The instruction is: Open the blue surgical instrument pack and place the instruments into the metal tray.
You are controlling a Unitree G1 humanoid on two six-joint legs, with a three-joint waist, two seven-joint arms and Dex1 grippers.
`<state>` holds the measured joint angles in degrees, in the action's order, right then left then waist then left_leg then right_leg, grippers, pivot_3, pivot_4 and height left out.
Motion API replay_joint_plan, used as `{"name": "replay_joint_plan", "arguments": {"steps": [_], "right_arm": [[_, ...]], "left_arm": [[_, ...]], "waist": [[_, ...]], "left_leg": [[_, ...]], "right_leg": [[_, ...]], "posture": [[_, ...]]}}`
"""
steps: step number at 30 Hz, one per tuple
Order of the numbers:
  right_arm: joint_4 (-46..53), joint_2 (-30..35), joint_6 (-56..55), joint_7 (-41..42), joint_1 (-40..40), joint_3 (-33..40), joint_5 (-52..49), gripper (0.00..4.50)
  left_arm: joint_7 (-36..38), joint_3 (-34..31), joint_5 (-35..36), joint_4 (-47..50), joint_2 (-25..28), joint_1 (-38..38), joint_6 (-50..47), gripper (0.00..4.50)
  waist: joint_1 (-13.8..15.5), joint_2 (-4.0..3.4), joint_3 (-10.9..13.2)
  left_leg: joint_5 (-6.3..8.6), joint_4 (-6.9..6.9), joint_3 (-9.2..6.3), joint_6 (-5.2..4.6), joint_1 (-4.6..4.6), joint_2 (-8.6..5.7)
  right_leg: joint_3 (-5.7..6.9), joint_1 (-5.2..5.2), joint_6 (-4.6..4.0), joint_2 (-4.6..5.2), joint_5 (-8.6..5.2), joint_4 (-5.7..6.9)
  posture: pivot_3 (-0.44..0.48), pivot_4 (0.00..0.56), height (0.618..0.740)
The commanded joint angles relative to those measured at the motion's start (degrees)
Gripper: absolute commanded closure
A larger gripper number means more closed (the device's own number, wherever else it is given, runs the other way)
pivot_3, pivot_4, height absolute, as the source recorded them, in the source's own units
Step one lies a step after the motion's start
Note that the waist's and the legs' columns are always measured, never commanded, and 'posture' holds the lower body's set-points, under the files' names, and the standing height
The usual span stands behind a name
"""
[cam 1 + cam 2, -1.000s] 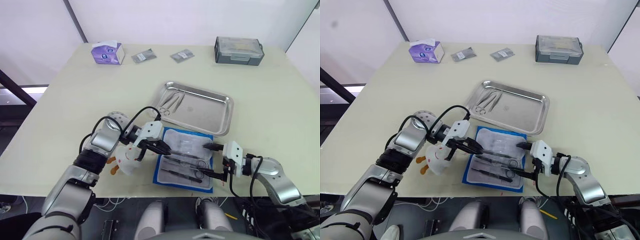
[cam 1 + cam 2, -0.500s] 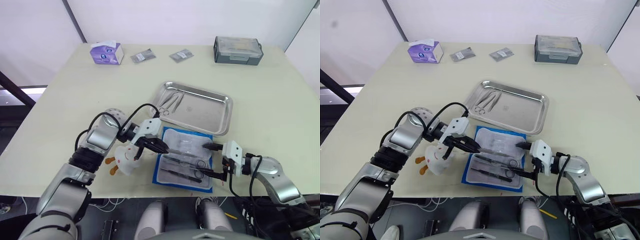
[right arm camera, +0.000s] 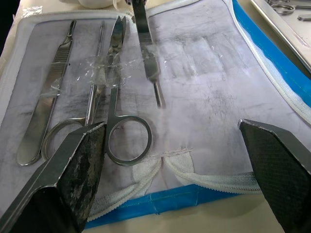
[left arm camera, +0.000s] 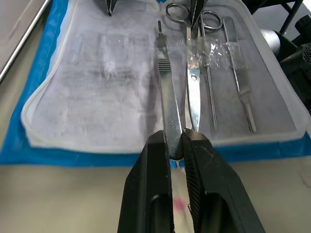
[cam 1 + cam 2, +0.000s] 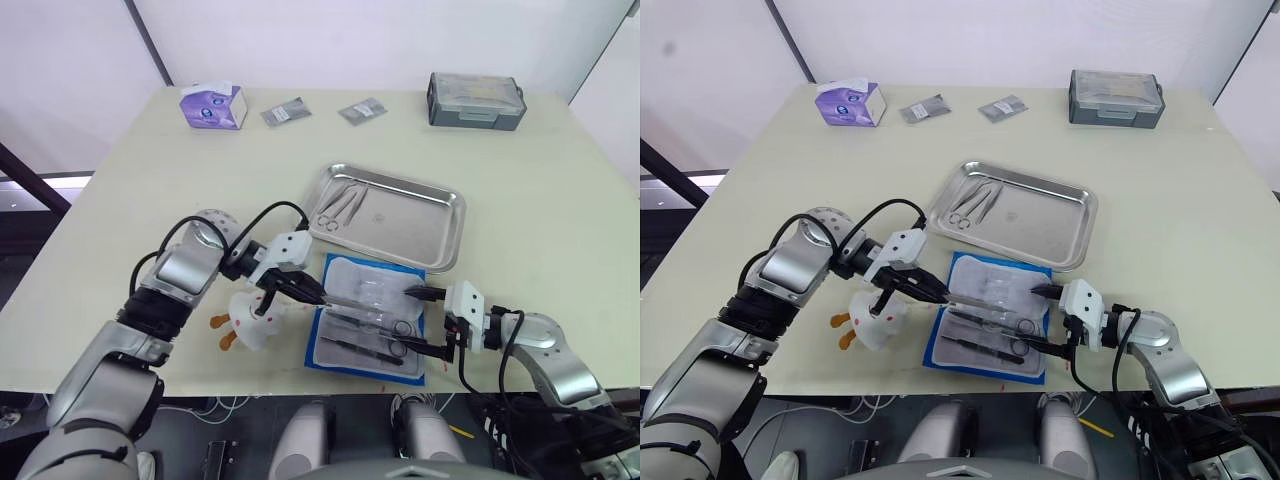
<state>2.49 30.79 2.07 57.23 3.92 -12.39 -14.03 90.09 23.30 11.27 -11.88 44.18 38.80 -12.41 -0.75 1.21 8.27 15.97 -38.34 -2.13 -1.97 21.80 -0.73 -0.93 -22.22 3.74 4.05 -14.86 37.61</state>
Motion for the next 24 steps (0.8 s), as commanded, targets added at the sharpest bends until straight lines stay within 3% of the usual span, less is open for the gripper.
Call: {"name": "replay_joint_plan", "arguments": {"steps": [1,24], "right_arm": [[-4.0,0.6,2.0,-0.2,-1.5,-1.2,2.2,0.0],[-4.6,0.6,1.6,0.3,-1.0,-1.1,2.1,0.0]], "left_arm": [[2.4,0.1,2.8,1.7,2.8,1.9,0.4,4.49],[2.4,4.0,14.9,3.5,18.8,3.4,1.4,4.49]], "waist": [[0.0,0.0,0.0],[0.0,0.02,0.0]], "left_leg": [[0.0,0.0,0.0,0.0,0.0,0.0],[0.0,0.0,0.01,0.0,-0.01,0.02]], "right_leg": [[0.0,0.0,0.0,0.0,0.0,0.0],[0.0,-0.01,0.0,-0.02,-0.01,0.01]], "posture": [[0.0,0.15,0.734],[0.0,0.15,0.734]]}}
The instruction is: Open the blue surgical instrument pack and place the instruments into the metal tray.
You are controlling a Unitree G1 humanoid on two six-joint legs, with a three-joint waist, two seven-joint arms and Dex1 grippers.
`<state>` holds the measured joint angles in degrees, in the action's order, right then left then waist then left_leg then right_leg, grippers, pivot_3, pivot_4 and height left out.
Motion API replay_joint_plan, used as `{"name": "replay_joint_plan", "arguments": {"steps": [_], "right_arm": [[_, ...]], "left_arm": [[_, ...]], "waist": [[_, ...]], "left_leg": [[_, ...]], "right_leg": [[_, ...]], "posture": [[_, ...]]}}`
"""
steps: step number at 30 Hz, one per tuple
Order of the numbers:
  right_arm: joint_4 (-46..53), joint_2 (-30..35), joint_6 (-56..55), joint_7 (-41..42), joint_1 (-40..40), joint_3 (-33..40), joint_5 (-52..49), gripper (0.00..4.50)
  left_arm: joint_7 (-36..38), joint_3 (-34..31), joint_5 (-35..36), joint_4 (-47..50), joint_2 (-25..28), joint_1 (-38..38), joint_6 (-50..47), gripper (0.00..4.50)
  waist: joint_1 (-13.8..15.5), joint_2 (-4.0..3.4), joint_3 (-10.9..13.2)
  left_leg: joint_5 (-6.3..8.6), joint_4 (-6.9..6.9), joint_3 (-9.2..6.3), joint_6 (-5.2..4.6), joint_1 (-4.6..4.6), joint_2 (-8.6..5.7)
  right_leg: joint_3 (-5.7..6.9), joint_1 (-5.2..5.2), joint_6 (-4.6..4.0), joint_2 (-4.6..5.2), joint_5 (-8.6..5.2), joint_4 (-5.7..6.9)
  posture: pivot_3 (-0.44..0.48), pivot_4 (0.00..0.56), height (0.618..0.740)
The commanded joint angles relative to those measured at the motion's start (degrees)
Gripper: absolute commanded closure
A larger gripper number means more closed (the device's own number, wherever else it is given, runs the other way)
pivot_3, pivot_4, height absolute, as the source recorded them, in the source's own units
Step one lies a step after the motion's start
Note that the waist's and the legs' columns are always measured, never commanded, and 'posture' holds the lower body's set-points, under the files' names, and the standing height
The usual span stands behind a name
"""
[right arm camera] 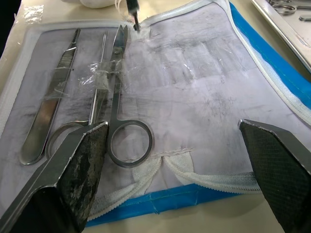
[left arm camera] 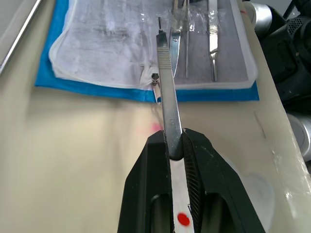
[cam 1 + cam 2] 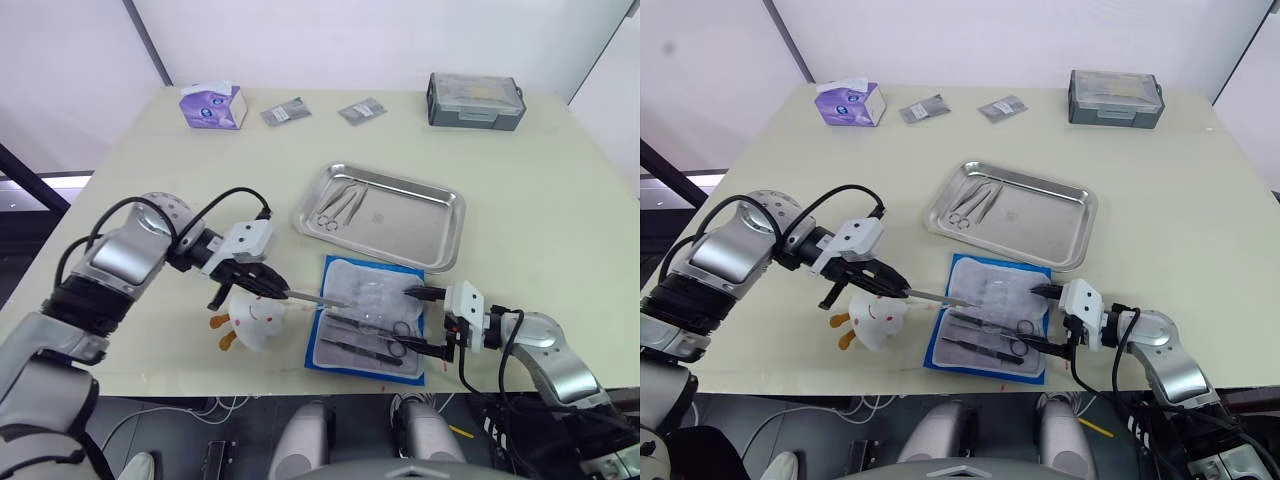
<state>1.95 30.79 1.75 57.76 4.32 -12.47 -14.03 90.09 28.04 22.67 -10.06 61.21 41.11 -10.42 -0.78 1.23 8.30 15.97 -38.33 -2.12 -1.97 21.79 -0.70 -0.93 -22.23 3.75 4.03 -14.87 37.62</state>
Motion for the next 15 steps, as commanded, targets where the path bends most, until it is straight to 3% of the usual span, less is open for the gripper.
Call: {"name": "replay_joint_plan", "arguments": {"steps": [1,4,9,15], "right_arm": [[-4.0,0.6,1.9,-0.2,-1.4,-1.1,2.1,0.0],[-4.0,0.6,2.0,-0.2,-1.6,-1.0,2.1,0.0],[-3.8,0.7,2.1,0.0,-1.7,-0.9,2.0,0.0],[-3.7,0.6,2.1,0.0,-1.8,-1.0,2.1,0.0]], "left_arm": [[2.4,-1.5,4.8,1.7,1.9,1.2,-1.5,4.49],[2.4,-4.7,5.8,0.9,0.6,1.2,-3.3,4.49],[-5.4,-10.8,6.2,2.0,-7.4,3.2,-11.2,4.49],[-23.9,-16.5,5.3,4.2,-18.5,5.8,-23.7,4.49]], "waist": [[0.0,0.0,0.0],[0.0,0.01,0.0],[0.1,0.05,0.0],[0.0,0.07,0.0]], "left_leg": [[0.0,0.0,0.0,0.0,0.0,0.0],[0.0,0.0,0.0,0.0,0.0,0.0],[0.0,-0.03,0.0,0.0,0.01,-0.02],[0.0,-0.04,-0.05,0.0,0.03,-0.02]], "right_leg": [[0.0,0.0,0.0,0.0,0.0,0.0],[0.0,0.0,0.0,0.0,0.0,0.0],[0.02,0.01,0.01,0.0,0.0,0.0],[0.03,0.01,0.02,0.0,0.0,0.02]], "posture": [[0.0,0.15,0.734],[0.0,0.15,0.734],[0.0,0.15,0.734],[0.0,0.15,0.734]]}}
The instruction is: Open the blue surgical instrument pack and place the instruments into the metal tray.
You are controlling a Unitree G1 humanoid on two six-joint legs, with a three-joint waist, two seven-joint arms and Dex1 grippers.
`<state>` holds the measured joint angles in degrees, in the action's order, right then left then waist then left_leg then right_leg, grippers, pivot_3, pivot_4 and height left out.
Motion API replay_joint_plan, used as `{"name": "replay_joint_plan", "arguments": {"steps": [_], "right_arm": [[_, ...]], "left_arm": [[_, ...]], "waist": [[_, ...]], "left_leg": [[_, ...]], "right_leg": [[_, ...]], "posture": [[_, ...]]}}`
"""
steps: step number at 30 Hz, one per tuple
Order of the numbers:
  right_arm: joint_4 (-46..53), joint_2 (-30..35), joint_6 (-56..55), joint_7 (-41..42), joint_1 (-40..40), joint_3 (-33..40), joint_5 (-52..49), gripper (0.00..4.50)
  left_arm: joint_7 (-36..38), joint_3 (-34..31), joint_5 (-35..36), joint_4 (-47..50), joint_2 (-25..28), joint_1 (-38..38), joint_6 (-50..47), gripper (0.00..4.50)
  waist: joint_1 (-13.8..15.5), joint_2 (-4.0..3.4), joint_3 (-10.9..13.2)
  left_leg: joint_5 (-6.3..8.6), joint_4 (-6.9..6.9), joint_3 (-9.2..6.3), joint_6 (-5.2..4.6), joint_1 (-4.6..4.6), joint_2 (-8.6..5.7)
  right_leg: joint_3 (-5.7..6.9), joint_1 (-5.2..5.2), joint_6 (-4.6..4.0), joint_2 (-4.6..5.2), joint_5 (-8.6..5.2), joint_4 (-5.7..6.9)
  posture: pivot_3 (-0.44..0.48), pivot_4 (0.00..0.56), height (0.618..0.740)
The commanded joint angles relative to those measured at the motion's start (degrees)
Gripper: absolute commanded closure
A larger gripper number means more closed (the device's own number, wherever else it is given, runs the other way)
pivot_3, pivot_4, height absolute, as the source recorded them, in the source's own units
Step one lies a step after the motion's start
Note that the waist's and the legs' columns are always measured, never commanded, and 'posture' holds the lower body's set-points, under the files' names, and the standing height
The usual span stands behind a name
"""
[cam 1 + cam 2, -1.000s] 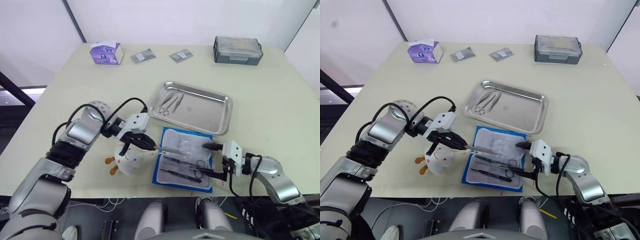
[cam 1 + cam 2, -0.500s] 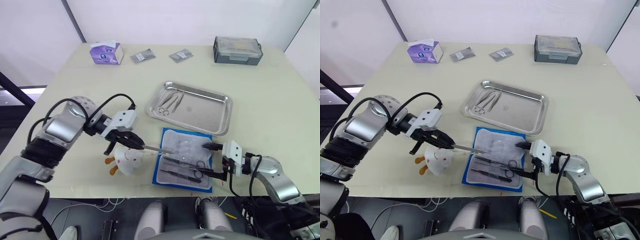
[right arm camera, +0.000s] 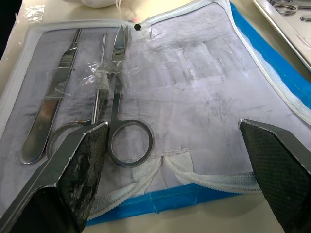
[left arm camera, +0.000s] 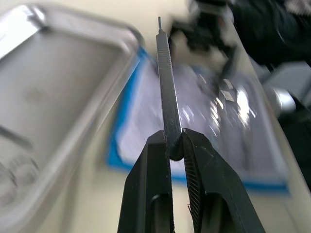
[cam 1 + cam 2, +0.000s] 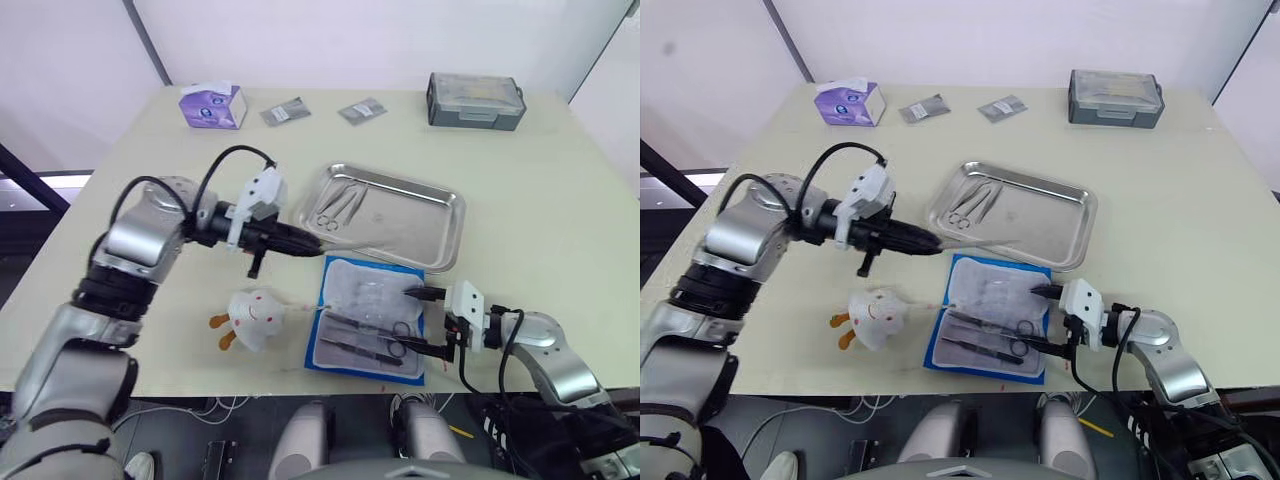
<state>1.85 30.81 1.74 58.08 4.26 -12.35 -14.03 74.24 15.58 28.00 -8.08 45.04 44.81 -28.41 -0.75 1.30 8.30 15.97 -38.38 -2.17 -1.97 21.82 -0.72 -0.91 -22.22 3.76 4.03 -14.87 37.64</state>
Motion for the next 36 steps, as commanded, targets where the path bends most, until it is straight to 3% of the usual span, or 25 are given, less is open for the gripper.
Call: {"name": "replay_joint_plan", "arguments": {"steps": [1,6,13,19,28,36], "right_arm": [[-3.6,0.6,2.1,-0.3,-1.8,-1.1,2.1,0.0],[-3.6,0.8,2.1,-0.3,-1.8,-1.0,2.1,0.0],[-3.4,0.7,2.2,-0.4,-1.8,-1.0,2.1,0.0],[-2.8,0.7,2.4,-0.7,-2.5,-1.0,2.0,0.0],[-2.4,0.7,2.5,-1.0,-2.8,-0.9,2.0,0.0],[-1.8,0.6,2.6,-1.5,-3.3,-1.1,1.9,0.0]], "left_arm": [[-10.8,-4.6,-0.2,2.6,-3.9,2.5,-7.9,4.49],[-24.4,-7.9,-1.8,2.8,-13.2,4.0,-12.7,4.49],[-35.9,-8.2,-5.9,3.9,-20.9,3.9,-15.1,4.49],[-48.8,-7.1,-12.1,-1.7,-28.4,3.8,-20.0,4.49],[-53.9,-6.7,-17.5,-11.1,-33.4,6.0,-19.1,4.49],[-53.9,-6.7,-18.6,-13.3,-35.4,6.5,-20.9,4.49]], "waist": [[0.0,0.01,0.0],[0.0,0.0,0.0],[0.1,0.01,0.0],[0.1,0.01,0.0],[0.2,0.02,0.0],[0.2,0.02,0.0]], "left_leg": [[0.0,0.0,0.0,0.0,0.0,0.0],[0.0,0.01,0.0,0.01,-0.02,-0.01],[-0.02,0.01,0.0,0.03,-0.01,-0.02],[-0.03,0.01,0.0,0.06,-0.02,-0.06],[-0.15,0.02,0.01,0.27,0.0,-0.1],[-0.16,0.03,0.0,0.29,0.01,-0.09]], "right_leg": [[-0.01,0.0,0.0,0.01,0.0,0.0],[-0.02,0.0,0.0,0.01,0.0,0.01],[-0.03,0.0,0.0,0.04,0.01,0.0],[-0.05,0.01,0.01,0.06,0.01,0.0],[-0.03,0.0,0.01,0.07,0.01,-0.02],[-0.03,0.0,0.01,0.08,0.01,-0.01]], "posture": [[0.0,0.15,0.734],[0.0,0.15,0.734],[0.0,0.15,0.734],[0.0,0.15,0.734],[0.0,0.15,0.734],[0.0,0.15,0.734]]}}
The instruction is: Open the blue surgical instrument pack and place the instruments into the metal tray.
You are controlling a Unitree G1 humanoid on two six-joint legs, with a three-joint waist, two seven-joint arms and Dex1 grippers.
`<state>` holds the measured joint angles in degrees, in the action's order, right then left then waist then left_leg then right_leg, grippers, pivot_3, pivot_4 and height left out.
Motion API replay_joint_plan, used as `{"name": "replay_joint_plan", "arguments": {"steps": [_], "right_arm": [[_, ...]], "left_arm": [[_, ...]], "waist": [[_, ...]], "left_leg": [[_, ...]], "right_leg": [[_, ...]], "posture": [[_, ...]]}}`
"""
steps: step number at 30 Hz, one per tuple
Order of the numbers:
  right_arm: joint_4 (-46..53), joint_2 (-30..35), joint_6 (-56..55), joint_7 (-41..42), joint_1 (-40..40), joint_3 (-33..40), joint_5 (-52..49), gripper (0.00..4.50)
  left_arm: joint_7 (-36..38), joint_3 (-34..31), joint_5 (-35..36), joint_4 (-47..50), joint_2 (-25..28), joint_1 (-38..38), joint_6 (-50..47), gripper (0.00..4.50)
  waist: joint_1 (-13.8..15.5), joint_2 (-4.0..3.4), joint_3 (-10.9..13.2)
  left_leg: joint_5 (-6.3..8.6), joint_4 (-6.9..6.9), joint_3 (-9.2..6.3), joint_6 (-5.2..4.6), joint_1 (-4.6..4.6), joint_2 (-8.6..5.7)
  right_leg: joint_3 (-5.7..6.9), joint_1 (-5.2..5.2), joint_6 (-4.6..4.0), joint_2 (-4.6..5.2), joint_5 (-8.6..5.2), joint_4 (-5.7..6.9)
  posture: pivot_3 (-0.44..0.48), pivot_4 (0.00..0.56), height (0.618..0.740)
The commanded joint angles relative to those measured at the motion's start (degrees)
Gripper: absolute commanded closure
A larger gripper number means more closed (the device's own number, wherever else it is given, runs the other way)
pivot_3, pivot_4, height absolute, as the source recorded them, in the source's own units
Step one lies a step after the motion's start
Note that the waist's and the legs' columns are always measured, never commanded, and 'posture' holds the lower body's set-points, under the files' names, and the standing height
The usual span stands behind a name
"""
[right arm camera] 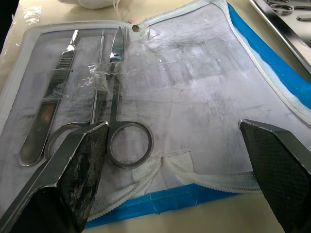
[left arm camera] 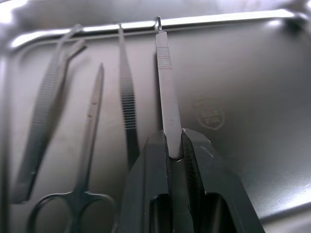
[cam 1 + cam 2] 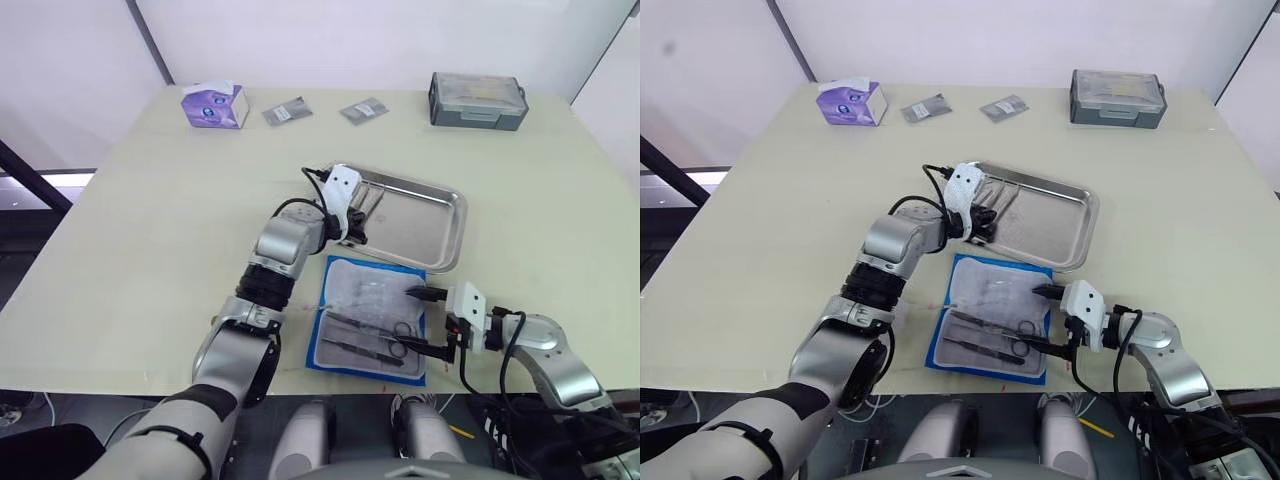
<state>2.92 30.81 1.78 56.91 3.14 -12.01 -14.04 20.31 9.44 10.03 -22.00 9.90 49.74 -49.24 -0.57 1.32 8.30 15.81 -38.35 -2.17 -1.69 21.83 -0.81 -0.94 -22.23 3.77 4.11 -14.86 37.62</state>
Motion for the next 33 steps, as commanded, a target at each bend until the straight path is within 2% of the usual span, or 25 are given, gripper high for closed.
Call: {"name": "replay_joint_plan", "arguments": {"steps": [1,4,6,7,9,10,11,16,20,23,26,33], "right_arm": [[-2.9,0.6,2.6,-0.3,-2.2,-1.4,1.9,0.0],[-3.0,0.5,2.6,-0.4,-2.2,-1.4,2.0,0.0],[-3.0,0.4,2.6,-0.5,-2.2,-1.4,2.0,0.0],[-3.0,0.4,2.6,-0.5,-2.1,-1.4,1.9,0.0],[-3.0,0.4,2.5,-0.4,-2.1,-1.4,1.9,0.0],[-3.1,0.4,2.5,-0.4,-2.1,-1.4,1.9,0.0],[-3.0,0.3,2.5,-0.5,-2.1,-1.5,2.0,0.0],[-3.1,0.2,2.4,-0.5,-2.1,-1.5,2.0,0.0],[-3.3,0.1,2.3,-0.6,-1.9,-1.6,2.0,0.0],[-3.6,-0.1,2.2,-0.5,-1.7,-1.6,2.1,0.0],[-3.7,0.0,2.2,-0.4,-1.5,-1.5,2.0,0.0],[-3.5,0.2,2.4,0.1,-1.2,-0.9,1.6,0.0]], "left_arm": [[0.1,-0.6,-0.7,0.5,-0.3,1.6,-0.2,4.49],[0.3,-1.2,-0.5,0.3,-0.5,1.7,-0.8,4.49],[0.1,-1.2,-0.8,0.6,-0.5,1.8,-0.9,3.59],[-0.1,-1.2,-1.0,0.7,-0.5,1.8,-0.8,3.35],[-0.1,-1.1,-1.3,1.2,-0.4,1.7,-0.8,2.2],[0.1,-1.1,-1.3,1.6,-0.3,1.7,-1.1,1.86],[0.4,-1.0,-1.3,2.3,-0.1,1.6,-1.4,1.33],[2.5,-1.2,-0.4,7.0,1.4,1.5,-2.5,1.33],[7.5,-1.2,1.3,12.7,3.7,0.0,0.6,1.33],[18.1,-3.1,6.3,16.1,6.5,-3.5,7.4,1.33],[35.2,-5.7,13.5,18.6,13.0,-9.0,13.6,1.33],[53.1,-4.4,14.5,16.3,23.3,-14.3,23.2,1.33]], "waist": [[0.0,0.0,0.0],[0.0,0.0,0.0],[0.0,0.0,0.0],[0.0,0.0,0.0],[0.0,0.0,0.0],[0.0,0.0,0.0],[0.0,0.0,0.0],[0.0,0.0,0.0],[0.0,0.0,0.0],[-0.1,-0.02,0.0],[-0.4,-0.16,0.0],[0.1,-0.11,0.0]], "left_leg": [[0.0,0.0,0.0,0.0,0.0,0.0],[0.0,0.0,0.01,0.0,0.0,0.01],[0.0,0.0,0.0,0.01,0.0,0.01],[0.0,0.0,0.0,0.01,0.0,0.01],[0.0,0.0,0.0,0.01,0.0,0.01],[0.0,0.0,0.0,0.01,0.0,0.01],[0.0,0.0,0.0,0.01,0.0,0.01],[0.0,0.0,0.0,0.01,0.0,0.02],[-0.01,0.0,0.0,0.03,0.0,0.04],[-0.01,0.02,0.01,0.04,-0.01,0.08],[-0.02,0.05,0.07,0.08,-0.05,0.13],[0.02,0.03,0.04,0.03,-0.02,0.12]], "right_leg": [[0.0,0.0,0.0,0.0,0.0,0.0],[0.0,0.0,0.0,0.01,0.0,0.0],[0.0,0.0,0.0,0.01,0.0,0.0],[0.0,0.0,0.0,0.01,0.0,0.0],[0.0,0.0,0.0,0.01,0.0,0.0],[0.0,0.0,0.0,0.01,0.0,0.0],[0.0,0.0,0.0,0.01,0.0,0.0],[0.0,0.0,0.0,0.01,0.0,0.0],[-0.01,-0.01,0.0,0.02,0.0,0.0],[-0.02,-0.01,-0.01,0.04,0.0,-0.01],[-0.06,-0.02,-0.03,0.03,-0.01,0.0],[0.01,0.01,-0.06,0.05,-0.02,-0.06]], "posture": [[0.0,0.15,0.734],[0.0,0.15,0.734],[0.0,0.15,0.734],[0.0,0.15,0.734],[0.0,0.15,0.734],[0.0,0.15,0.734],[0.0,0.15,0.734],[0.0,0.15,0.734],[0.0,0.15,0.734],[0.0,0.15,0.734],[0.0,0.15,0.734],[0.0,0.15,0.734]]}}
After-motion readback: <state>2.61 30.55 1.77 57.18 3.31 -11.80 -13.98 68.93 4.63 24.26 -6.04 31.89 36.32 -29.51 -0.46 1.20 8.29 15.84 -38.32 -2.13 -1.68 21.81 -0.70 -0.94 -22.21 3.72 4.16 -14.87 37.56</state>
